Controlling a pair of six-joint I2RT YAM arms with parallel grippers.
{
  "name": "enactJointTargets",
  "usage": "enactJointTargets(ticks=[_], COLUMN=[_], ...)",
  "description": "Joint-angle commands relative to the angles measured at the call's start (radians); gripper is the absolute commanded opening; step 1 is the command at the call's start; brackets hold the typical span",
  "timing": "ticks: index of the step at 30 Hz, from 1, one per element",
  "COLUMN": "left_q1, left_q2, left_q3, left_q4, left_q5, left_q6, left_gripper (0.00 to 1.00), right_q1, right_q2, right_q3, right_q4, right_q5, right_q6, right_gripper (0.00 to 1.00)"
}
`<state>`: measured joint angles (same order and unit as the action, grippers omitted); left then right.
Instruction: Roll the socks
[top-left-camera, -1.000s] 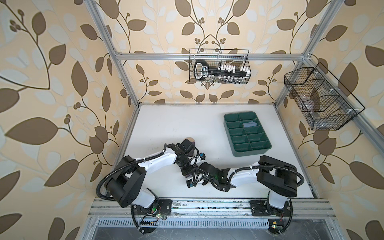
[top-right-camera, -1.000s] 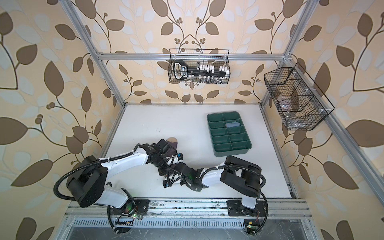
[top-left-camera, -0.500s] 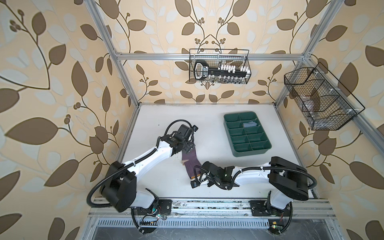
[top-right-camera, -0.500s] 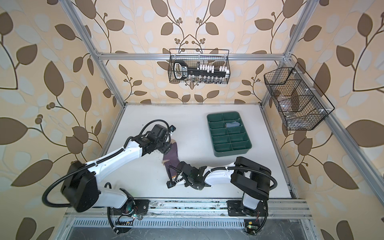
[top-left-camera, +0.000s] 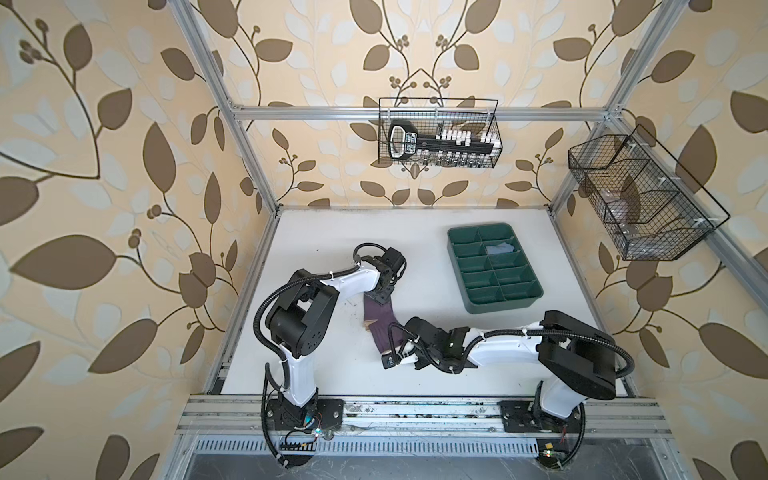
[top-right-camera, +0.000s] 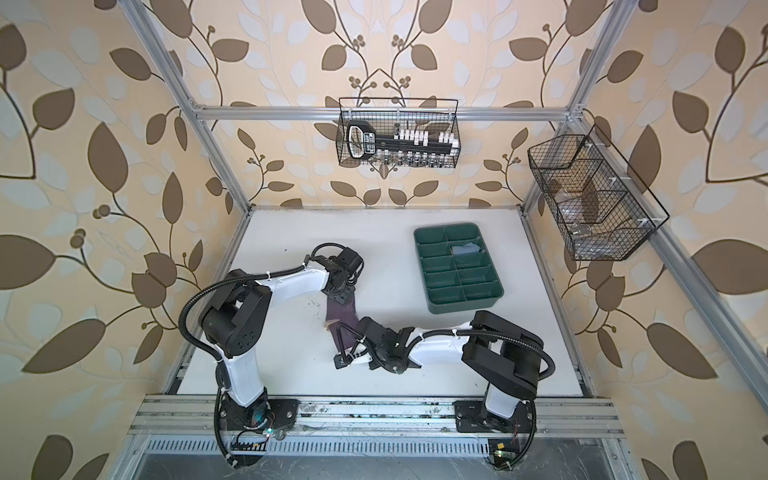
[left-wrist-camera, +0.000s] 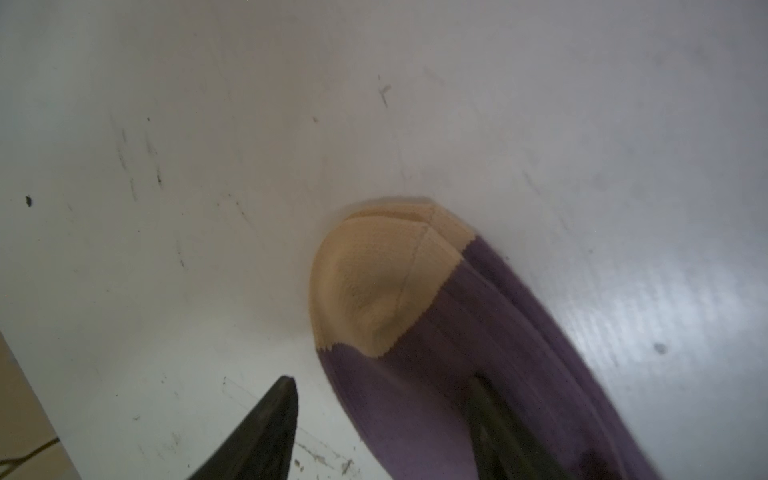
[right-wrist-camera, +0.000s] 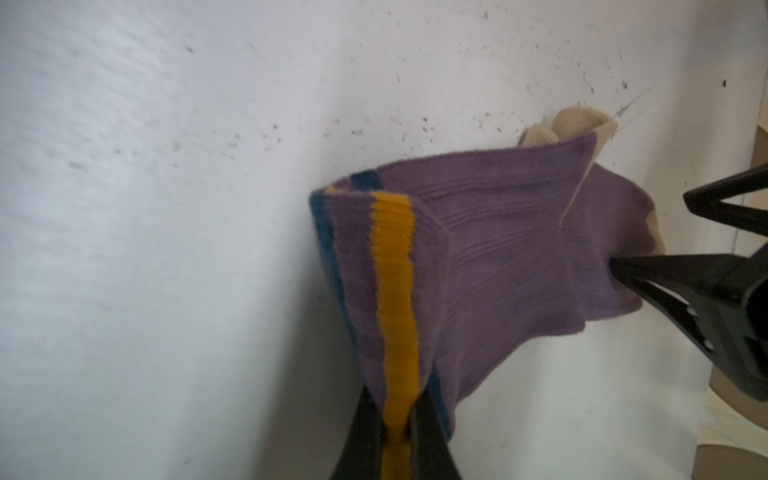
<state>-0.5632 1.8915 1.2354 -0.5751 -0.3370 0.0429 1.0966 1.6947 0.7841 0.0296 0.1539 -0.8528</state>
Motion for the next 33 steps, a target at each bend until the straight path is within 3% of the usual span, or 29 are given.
enactJointTargets(ticks=[1,12,17,26,33], left_q1=[-0.003,-0.045,-0.077,-0.084,-0.073], left_q2=[0.062,0.286,0.315,0.182,-0.016], left_q3=[0.067,0.362,0.409,0.292,0.249], left_q4=[-0.005,-0.005,0.017,0.087,0.128], left_q5=[0.024,0.127,0.174,0.265,0.177], left_q6=[-0.085,-0.105,-0.118,-0.060,0.016], left_gripper=[0.65,0.64,0.64,0.66,0.72], right_q1=[-0.020,-0.075,-0.111,-0.163,-0.191], right_q2=[0.009,-0.014,-0.031,-0.002,0.041], right_q3=[0.011,0.046,0.071,0.140,0.190], right_q4=[-0.103,-0.249,-0.343,-0.507,-0.604], right_q5=[-0.011,-0.025,-0.044,-0.159,-0.227], right_q6=[0.045,0.154,0.188,0.225,0.234], right_gripper=[0.00,0.00,0.00,0.00,0.00])
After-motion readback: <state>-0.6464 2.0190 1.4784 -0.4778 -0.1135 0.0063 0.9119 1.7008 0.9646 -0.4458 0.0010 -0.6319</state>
